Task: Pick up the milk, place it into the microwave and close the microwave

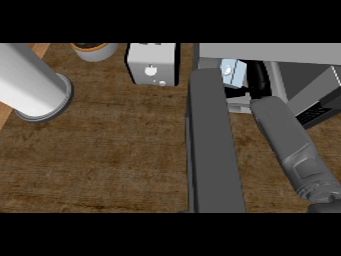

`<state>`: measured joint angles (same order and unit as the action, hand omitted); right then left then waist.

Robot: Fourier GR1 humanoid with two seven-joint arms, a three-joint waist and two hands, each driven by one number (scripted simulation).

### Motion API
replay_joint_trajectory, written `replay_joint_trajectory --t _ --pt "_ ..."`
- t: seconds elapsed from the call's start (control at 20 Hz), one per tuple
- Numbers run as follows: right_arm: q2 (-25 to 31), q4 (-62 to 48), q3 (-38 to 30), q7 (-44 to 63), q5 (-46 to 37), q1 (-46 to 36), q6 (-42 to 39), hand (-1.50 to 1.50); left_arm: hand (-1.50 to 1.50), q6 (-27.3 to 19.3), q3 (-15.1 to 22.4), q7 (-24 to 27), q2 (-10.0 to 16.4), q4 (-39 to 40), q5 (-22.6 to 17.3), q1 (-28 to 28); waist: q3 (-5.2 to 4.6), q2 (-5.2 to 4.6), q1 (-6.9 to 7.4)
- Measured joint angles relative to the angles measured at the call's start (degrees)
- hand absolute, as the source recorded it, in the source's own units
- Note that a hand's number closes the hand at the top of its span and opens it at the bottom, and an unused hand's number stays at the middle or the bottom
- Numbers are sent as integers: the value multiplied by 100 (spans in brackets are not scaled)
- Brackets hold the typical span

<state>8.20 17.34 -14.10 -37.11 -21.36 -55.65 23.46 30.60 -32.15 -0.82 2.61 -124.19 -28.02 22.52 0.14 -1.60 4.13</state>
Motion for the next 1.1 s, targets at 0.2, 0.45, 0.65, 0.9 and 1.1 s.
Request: replay_joint_trajectory --t 0.2,0.45,0.65,0.9,1.1 --pt "127 -242 -81 -29 -82 -207 564 150 -150 9 35 46 -10 51 82 -96 3 -47 94" --pt "306 -444 -13 -183 -319 -355 1212 150 -150 41 128 40 6 119 156 -211 5 -102 203" --pt "482 -645 53 -211 -492 -385 1531 150 -150 34 191 13 21 171 206 -307 6 -155 265" --pt "711 -970 111 153 -673 -417 1973 -150 -150 17 249 33 32 278 312 -454 5 -221 341" --pt "961 -1293 217 748 -870 -366 2544 -150 -150 14 240 53 85 315 437 -519 1 -259 394"
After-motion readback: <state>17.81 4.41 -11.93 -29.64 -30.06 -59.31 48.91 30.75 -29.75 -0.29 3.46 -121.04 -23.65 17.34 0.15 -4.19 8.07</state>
